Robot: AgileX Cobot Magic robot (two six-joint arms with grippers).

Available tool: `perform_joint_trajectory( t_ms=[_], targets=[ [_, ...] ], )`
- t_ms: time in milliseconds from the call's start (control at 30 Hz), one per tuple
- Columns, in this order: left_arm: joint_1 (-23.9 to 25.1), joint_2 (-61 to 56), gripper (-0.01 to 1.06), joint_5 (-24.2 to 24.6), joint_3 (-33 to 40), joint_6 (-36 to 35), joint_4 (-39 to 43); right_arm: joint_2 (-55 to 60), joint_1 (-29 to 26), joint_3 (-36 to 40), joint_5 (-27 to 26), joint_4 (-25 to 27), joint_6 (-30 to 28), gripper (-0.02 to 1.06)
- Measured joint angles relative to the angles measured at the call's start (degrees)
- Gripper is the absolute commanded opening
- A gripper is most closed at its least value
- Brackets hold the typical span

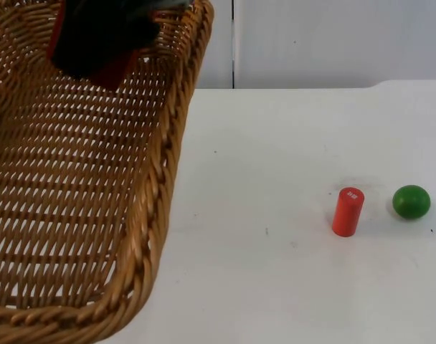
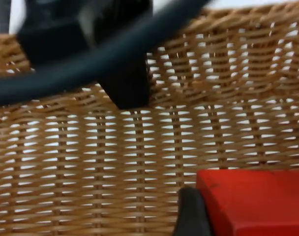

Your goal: Pick up the basket with the left hand and place the object to the left of the red cylinder into the basket with the right hand.

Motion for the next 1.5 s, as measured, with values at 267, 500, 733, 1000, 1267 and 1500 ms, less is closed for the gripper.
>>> perform_joint_trajectory(
  t_ms=[267,500,733,1000,1267,1500],
  targets=[
    [0.0,0.0,0.00,0.0,0.0,0.0,0.0,2.6,0.0,0.0,-0.2,0.1,0.1,0.00],
    [0.0,0.0,0.00,0.0,0.0,0.0,0.2,3.3,0.0,0.0,-0.1,0.1,1.1,0.06],
    [0.0,0.0,0.00,0.0,0.0,0.0,0.3,3.4,0.0,0.0,-0.1,0.1,1.3,0.49],
    [0.0,0.0,0.00,0.0,0.0,0.0,0.5,3.1,0.0,-0.3,-0.1,0.2,2.1,0.92],
    [0.0,0.0,0.00,0.0,0.1,0.0,0.5,-0.8,0.0,-0.7,-0.6,0.1,2.1,0.92],
    [0.0,0.0,0.00,0.0,0.1,0.1,0.5,-3.1,0.0,-0.7,0.3,0.1,2.3,0.92]
  ],
)
